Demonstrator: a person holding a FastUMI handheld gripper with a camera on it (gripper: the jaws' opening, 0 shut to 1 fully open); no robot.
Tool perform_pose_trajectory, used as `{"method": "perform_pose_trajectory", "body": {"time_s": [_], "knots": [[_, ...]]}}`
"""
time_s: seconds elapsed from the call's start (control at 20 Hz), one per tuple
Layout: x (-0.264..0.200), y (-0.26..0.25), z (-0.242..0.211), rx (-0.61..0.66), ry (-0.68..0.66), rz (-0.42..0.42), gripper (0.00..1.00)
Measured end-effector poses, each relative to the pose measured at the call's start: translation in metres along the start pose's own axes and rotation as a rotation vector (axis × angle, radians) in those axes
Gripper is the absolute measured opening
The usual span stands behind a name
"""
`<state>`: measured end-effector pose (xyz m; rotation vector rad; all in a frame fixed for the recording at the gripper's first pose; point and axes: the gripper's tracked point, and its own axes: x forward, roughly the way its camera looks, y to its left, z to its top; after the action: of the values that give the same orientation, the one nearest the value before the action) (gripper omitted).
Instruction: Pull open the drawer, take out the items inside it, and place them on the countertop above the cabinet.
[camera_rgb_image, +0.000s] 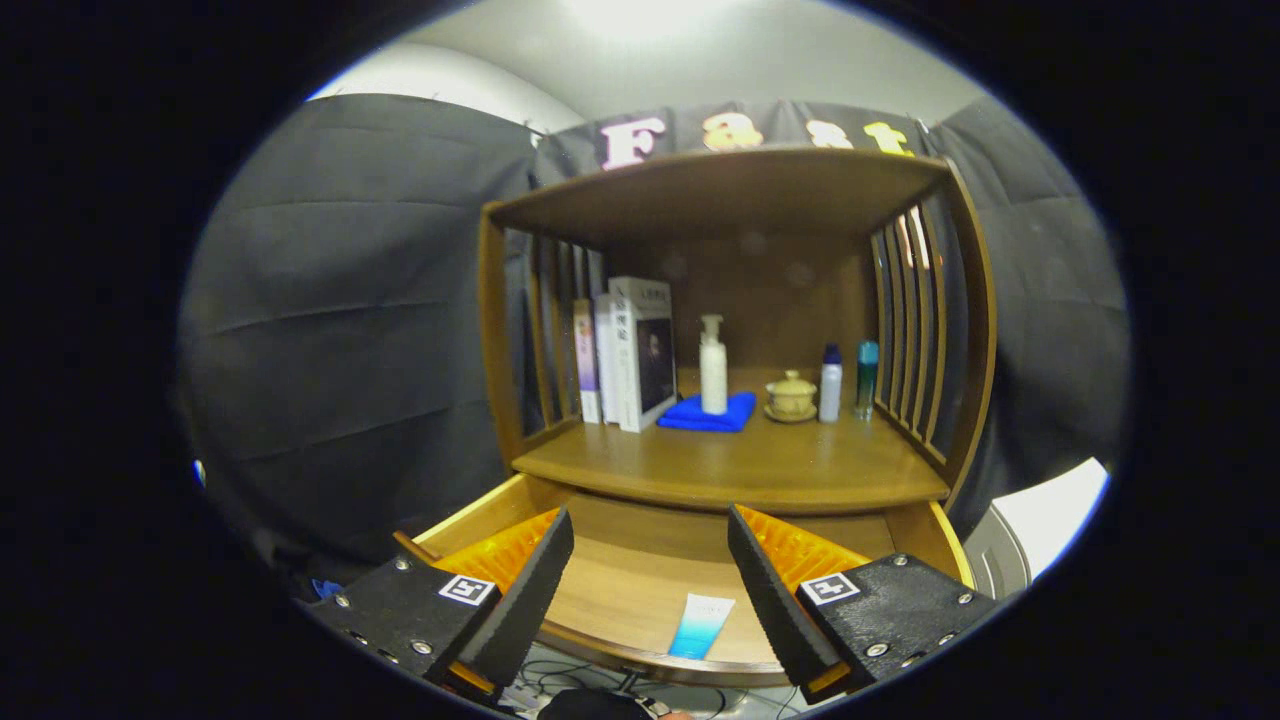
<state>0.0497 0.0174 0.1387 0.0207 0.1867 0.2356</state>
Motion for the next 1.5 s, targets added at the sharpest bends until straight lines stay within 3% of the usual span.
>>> {"method": "perform_pose_trajectory", "body": {"time_s": [0.25, 0.5, 0.7, 1.15, 1.25, 1.5], "knots": [[0.039, -0.017, -0.047, 0.094, 0.301, 0.003, 0.96], [0.059, -0.028, -0.104, 0.039, 0.564, -0.004, 0.95], [0.063, -0.026, -0.143, 0.094, 0.746, 0.008, 0.94], [0.058, -0.039, -0.193, 0.061, 0.943, -0.027, 0.92], [0.052, -0.042, -0.205, 0.023, 0.997, -0.030, 0.88], [0.059, -0.050, -0.209, -0.090, 0.975, -0.036, 0.74]]}}
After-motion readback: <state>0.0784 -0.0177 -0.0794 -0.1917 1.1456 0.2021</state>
